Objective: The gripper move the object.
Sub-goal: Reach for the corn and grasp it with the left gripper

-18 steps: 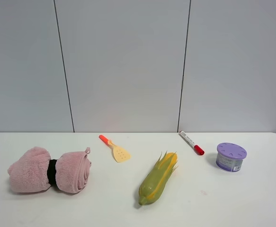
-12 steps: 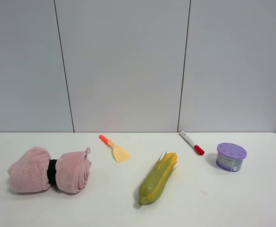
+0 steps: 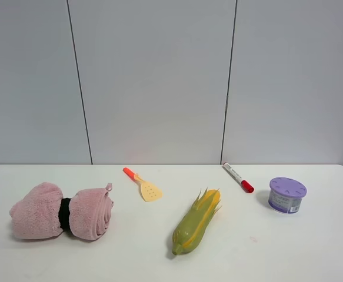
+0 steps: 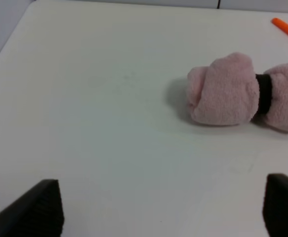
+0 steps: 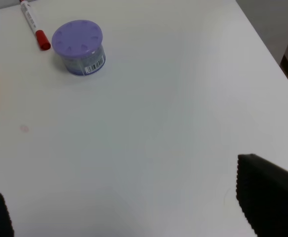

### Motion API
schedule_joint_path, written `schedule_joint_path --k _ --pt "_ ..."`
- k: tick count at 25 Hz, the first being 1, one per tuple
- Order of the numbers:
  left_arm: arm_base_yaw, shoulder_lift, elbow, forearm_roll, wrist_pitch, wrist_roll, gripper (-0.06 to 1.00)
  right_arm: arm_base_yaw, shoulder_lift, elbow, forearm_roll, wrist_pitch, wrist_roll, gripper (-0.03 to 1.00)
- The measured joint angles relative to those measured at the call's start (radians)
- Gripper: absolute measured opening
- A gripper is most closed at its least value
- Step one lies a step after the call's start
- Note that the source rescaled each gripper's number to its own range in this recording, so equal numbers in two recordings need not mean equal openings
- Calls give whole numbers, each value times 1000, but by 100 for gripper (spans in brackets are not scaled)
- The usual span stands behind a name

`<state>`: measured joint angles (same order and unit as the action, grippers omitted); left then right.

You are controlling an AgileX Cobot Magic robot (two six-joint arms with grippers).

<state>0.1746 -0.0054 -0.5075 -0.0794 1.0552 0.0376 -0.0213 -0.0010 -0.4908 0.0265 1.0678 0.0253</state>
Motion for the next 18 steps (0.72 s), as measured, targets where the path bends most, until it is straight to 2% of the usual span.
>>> schedule_joint_path --k 18 --pt "0 0 0 1 0 0 83 0 0 0 0 0 0 100"
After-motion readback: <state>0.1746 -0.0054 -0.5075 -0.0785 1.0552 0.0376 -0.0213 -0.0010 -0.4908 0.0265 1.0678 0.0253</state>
